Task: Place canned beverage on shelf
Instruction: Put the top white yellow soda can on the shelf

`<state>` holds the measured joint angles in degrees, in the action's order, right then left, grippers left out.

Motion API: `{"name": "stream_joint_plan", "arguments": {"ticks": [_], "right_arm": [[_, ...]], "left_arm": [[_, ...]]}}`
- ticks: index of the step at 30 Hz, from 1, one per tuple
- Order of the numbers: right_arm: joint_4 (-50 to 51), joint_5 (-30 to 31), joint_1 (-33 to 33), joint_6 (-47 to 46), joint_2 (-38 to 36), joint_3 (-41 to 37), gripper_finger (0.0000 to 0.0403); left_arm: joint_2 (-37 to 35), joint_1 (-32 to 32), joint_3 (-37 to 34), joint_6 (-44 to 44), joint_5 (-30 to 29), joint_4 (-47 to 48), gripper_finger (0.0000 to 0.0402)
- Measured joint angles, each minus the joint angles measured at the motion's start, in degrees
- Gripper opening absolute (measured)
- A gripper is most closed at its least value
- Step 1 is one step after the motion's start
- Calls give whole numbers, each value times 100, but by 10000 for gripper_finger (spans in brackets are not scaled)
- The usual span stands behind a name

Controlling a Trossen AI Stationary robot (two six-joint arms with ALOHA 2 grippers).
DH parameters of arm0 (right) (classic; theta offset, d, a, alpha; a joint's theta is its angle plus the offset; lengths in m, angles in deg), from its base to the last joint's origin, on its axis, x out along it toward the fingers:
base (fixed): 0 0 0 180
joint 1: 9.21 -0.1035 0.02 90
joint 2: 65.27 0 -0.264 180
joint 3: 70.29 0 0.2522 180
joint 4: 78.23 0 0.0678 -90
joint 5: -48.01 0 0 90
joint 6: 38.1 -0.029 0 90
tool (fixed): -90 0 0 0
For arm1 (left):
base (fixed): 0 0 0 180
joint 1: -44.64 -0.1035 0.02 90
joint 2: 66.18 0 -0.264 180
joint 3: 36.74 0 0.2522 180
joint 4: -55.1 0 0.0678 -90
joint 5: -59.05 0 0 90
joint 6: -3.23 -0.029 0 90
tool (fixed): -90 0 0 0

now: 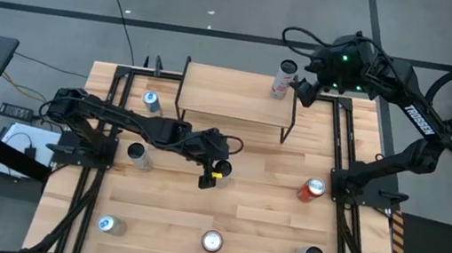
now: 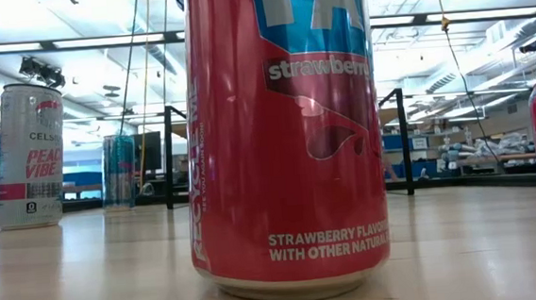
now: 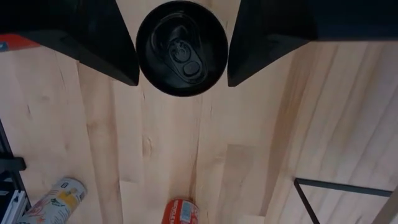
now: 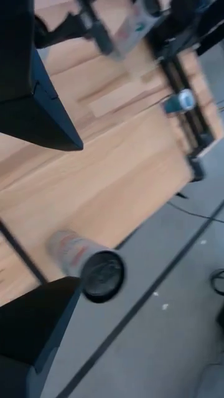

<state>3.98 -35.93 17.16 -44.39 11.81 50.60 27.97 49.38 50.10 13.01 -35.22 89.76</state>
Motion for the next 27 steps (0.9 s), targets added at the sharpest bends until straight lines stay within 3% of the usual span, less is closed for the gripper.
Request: {"name": "stream_joint_plan", "arguments": {"ticks": [20,23,27], "right_arm": [[-2509,0,0,-2,0,0,358],[-2812,-1,0,0,0,0,358],[-3104,0,0,-2,0,0,358]], "left_arm": [[-3,-71,0,225,-1,168,248],[-4,-85,2,271,49,179,261],[-4,-85,2,233,90,183,307]]}}
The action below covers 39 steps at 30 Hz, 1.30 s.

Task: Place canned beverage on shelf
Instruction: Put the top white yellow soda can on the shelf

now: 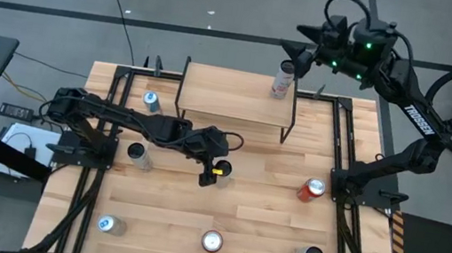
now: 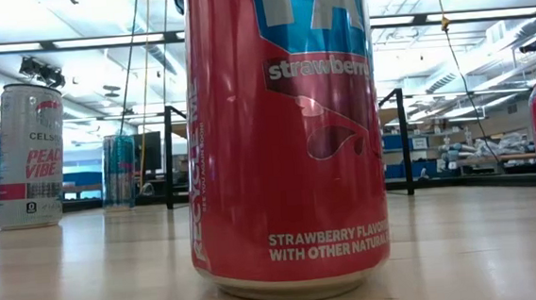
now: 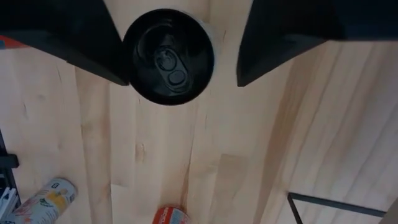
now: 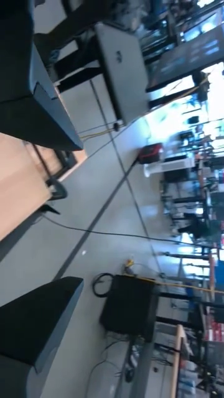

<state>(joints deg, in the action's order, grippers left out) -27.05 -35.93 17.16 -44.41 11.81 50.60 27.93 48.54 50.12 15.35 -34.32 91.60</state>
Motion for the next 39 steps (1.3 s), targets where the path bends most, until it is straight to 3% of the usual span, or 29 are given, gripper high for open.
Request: {"name": "stream_joint_plan", "arguments": {"ticks": [7,17,39], "right_arm": [[-228,0,0,0,-2,0,358],[-230,0,0,1,-2,0,358],[-362,-13,0,0,0,0,358]], "left_arm": [[0,-1,4,-78,19,147,394],[256,190,1,-321,30,125,390],[667,0,4,-245,14,-137,389]]}}
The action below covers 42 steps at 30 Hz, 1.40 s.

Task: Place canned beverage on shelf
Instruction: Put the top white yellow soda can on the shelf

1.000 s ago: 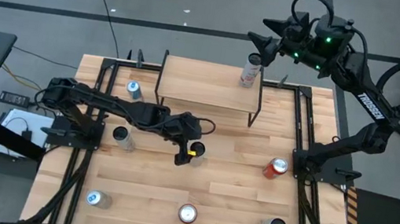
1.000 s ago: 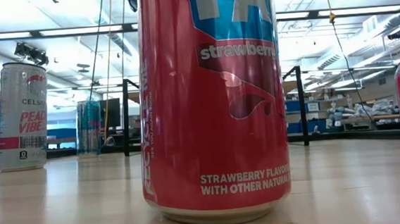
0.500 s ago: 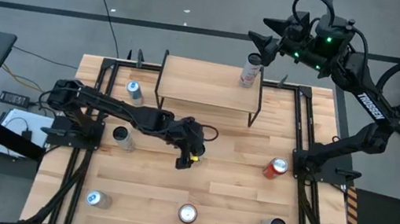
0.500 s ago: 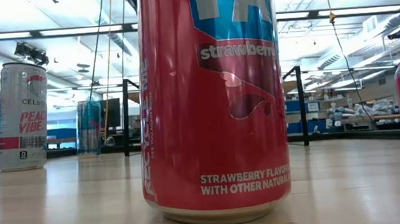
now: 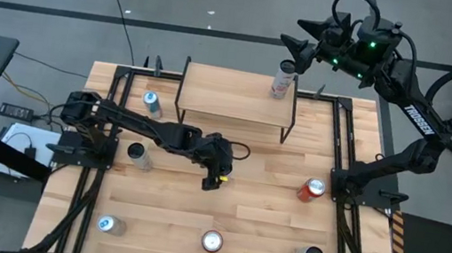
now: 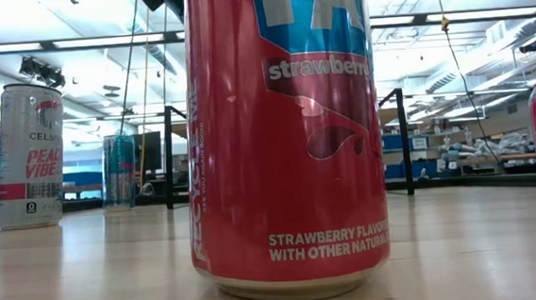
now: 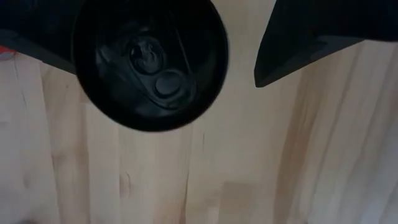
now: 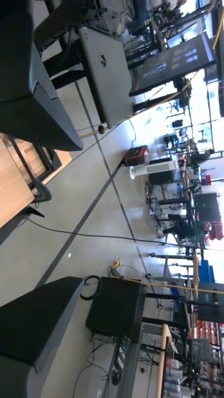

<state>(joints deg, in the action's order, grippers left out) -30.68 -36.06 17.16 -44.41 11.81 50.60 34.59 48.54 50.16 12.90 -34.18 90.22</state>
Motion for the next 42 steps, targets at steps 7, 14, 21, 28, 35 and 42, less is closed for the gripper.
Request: {"name": "stream_joint_plan", "arguments": {"ticks": [7,14,21,28,35,42], "right_arm": [[-90,0,0,0,0,0,358],[-119,-1,0,1,0,0,358],[-119,-1,0,0,0,0,358],[-165,-2,0,0,0,0,358],[-208,-2,0,0,0,0,358],[84,-83,0,-15,0,0,358]], "left_arm": [[0,-24,0,9,4,160,366],[-1,-24,0,9,8,160,298],[-149,-67,-9,1,5,279,256],[-297,-125,1,2,-4,284,265],[-295,-120,265,-37,11,652,263],[-295,-148,761,-308,0,1005,263]]}}
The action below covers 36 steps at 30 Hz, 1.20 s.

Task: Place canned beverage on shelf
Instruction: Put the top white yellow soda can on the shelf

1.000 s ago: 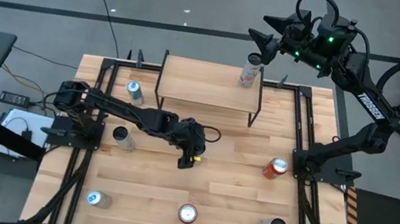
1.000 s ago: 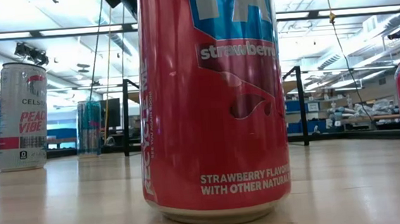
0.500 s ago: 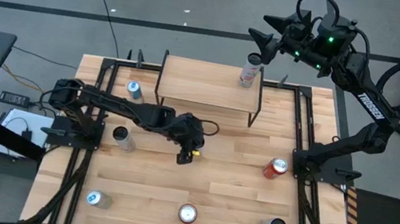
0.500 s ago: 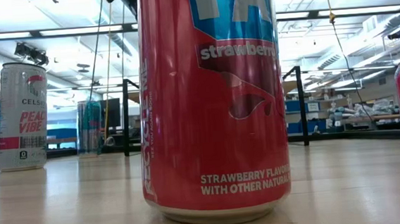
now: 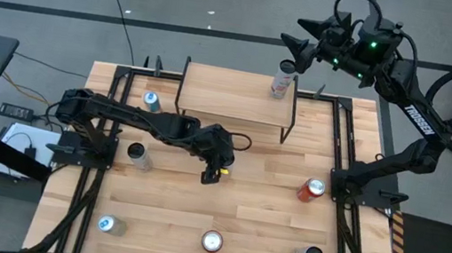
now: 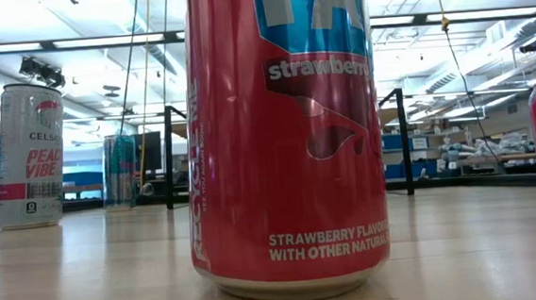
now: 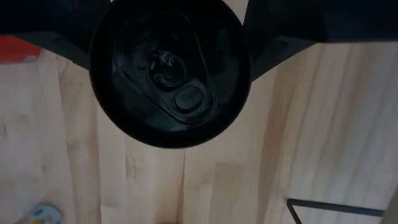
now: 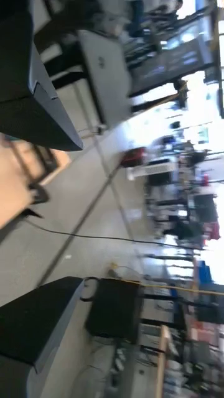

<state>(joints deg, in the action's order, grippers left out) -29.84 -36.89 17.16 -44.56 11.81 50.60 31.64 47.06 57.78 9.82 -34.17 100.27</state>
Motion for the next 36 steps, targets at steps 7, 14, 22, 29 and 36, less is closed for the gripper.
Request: {"name": "stream_joint_plan", "arguments": {"ticks": [7,14,22,29,36], "right_arm": [[832,-293,0,193,19,0,358],[1461,-658,0,161,22,-2,358],[2205,-908,0,41,22,-2,358],[2681,-934,0,29,22,-2,358],[2785,-936,0,-90,22,-2,358]], "left_arm": [[0,-75,533,-253,4,353,264],[0,-271,1081,-343,0,788,264],[0,-619,1643,-430,-5,1298,265],[0,-968,1931,-494,0,1502,265],[2,-1333,2299,-656,-3,1883,265]]}}
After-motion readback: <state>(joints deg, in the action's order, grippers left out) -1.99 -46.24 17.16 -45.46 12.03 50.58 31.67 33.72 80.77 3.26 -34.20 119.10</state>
